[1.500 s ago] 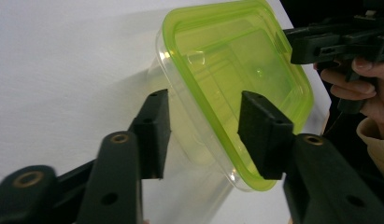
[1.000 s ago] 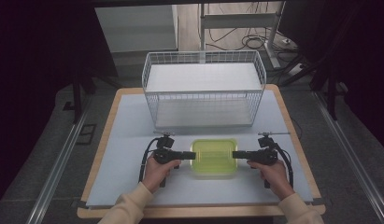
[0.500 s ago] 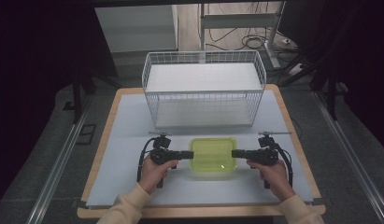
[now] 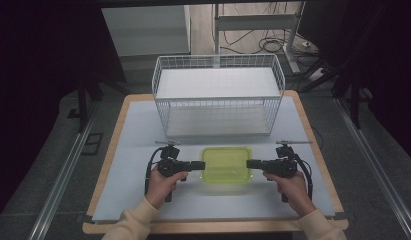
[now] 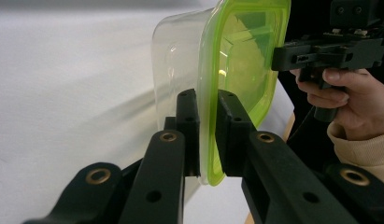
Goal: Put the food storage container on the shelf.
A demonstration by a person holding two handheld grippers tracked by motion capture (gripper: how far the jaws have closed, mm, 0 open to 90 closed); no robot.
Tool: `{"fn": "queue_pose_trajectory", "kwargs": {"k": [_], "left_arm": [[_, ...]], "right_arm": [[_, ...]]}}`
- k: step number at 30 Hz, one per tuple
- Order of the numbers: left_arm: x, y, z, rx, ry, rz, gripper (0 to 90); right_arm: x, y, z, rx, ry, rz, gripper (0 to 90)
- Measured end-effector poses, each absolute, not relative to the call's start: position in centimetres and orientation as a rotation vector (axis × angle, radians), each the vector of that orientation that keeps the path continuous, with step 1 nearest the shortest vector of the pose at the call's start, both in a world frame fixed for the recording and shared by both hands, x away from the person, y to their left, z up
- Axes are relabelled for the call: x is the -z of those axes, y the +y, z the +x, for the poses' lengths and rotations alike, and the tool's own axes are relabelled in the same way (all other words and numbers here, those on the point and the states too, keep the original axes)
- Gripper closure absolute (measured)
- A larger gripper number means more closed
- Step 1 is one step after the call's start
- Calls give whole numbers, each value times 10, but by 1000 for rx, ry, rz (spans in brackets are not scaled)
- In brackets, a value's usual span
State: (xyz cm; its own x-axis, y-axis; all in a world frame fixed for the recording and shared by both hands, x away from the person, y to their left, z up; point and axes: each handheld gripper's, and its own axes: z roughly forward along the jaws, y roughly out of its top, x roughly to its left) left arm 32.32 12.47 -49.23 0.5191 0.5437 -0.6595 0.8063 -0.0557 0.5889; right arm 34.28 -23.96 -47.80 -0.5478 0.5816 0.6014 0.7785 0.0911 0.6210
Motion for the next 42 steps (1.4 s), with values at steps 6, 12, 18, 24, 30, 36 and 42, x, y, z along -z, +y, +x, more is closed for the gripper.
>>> {"fn": "queue_pose_trajectory", "kwargs": {"k": [6,12,18,24,30,36,42], "left_arm": [[485,126,321,296,1127,1727,808],[483,128,320,290,1123,1725,808],[479,129,320,278,1117,1724,808],[474,131,320,274,1113,1717,808],[469,133,321,258,1106,1714,808],[462,137,323,247,1102,1704,808],[448,140,324,219,1085,1707,808]], "right_arm": [[473,-238,340,1471,-2164,-1359,809],[469,-237,339,1483,-2169,-1358,809],[468,-236,339,1495,-2170,-1353,809],[461,-234,339,1509,-2182,-1346,809],[456,-232,340,1523,-2190,-1336,809],[449,-227,342,1540,-2199,-1327,809],[436,-225,344,1573,-2211,-1306,808]]}}
